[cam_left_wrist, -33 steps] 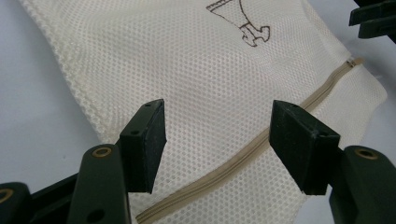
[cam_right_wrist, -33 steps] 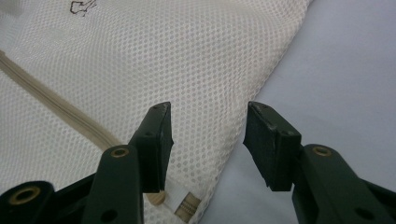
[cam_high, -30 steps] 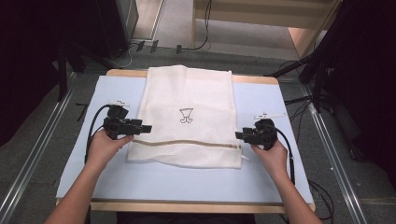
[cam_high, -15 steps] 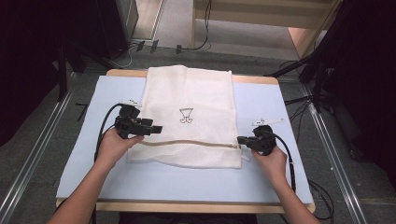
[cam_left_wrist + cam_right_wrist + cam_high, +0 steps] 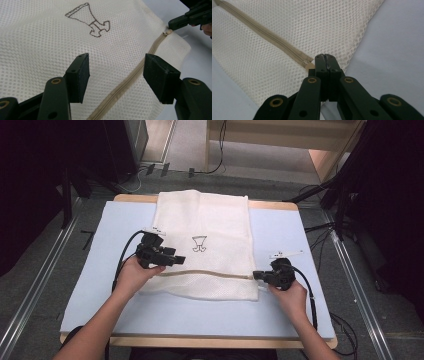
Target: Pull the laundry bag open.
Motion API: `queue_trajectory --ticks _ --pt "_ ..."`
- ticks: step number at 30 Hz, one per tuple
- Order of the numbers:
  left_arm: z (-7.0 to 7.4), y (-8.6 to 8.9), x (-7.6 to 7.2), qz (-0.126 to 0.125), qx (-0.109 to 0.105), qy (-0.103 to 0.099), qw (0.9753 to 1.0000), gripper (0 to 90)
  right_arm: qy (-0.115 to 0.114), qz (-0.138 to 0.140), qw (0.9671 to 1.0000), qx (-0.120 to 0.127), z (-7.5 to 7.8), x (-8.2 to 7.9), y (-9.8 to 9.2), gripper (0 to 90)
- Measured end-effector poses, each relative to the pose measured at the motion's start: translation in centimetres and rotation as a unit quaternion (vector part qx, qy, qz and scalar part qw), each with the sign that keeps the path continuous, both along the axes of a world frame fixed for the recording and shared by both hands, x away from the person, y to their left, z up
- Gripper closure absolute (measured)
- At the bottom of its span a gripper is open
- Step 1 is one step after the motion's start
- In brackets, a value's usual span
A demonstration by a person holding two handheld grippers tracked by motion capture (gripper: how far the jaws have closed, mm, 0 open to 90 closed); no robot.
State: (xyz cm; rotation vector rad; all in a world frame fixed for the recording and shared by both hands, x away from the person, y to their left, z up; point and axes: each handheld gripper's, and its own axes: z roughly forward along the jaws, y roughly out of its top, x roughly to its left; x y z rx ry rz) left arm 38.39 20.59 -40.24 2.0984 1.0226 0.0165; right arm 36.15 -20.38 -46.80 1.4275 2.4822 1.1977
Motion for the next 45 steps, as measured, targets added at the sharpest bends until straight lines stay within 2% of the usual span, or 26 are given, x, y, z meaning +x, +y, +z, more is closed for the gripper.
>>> queue_trajectory --ticks 3,7,13,22,28,32,36,41,45 --pt "-0.1 -0.5 0.0 -0.005 0.001 -0.002 1.0000 39.3 -0.004 0.003 0.9999 -0.008 0.1 -0.2 0.4 90.0" --pt "-0.1 -1.1 -0.2 -0.008 0.002 -0.002 1.0000 39.6 -0.003 0.009 0.9999 -0.006 0.1 -0.2 0.7 90.0" --pt "-0.6 -2.4 -0.4 -0.018 0.001 0.006 0.9998 42.5 -0.012 0.015 0.9998 -0.007 0.4 -0.2 1.2 90.0" --pt "-1.0 -5.0 -0.5 -0.046 -0.020 0.017 0.9986 51.6 -0.019 0.019 0.9996 -0.012 0.5 0.0 1.7 90.0" --pt "-1.2 -6.1 -0.7 -0.056 -0.009 0.010 0.9984 53.8 -0.031 0.023 0.9992 -0.010 0.8 -0.1 1.9 89.1" --pt "-1.2 -6.7 -0.7 -0.065 -0.014 0.017 0.9977 59.0 -0.033 0.017 0.9991 -0.018 1.0 -0.2 1.4 89.2" --pt "-1.3 -8.5 -0.6 -0.085 -0.010 0.022 0.9961 61.6 -0.031 0.014 0.9991 -0.025 0.8 -0.2 1.0 90.0" --pt "-1.5 -10.3 -0.5 -0.096 -0.013 0.028 0.9949 65.7 -0.023 0.012 0.9991 -0.032 0.3 0.2 1.0 90.0" --pt "-1.8 -11.3 -0.3 -0.099 -0.006 0.029 0.9946 69.2 -0.023 0.015 0.9990 -0.035 0.1 0.2 1.0 90.0"
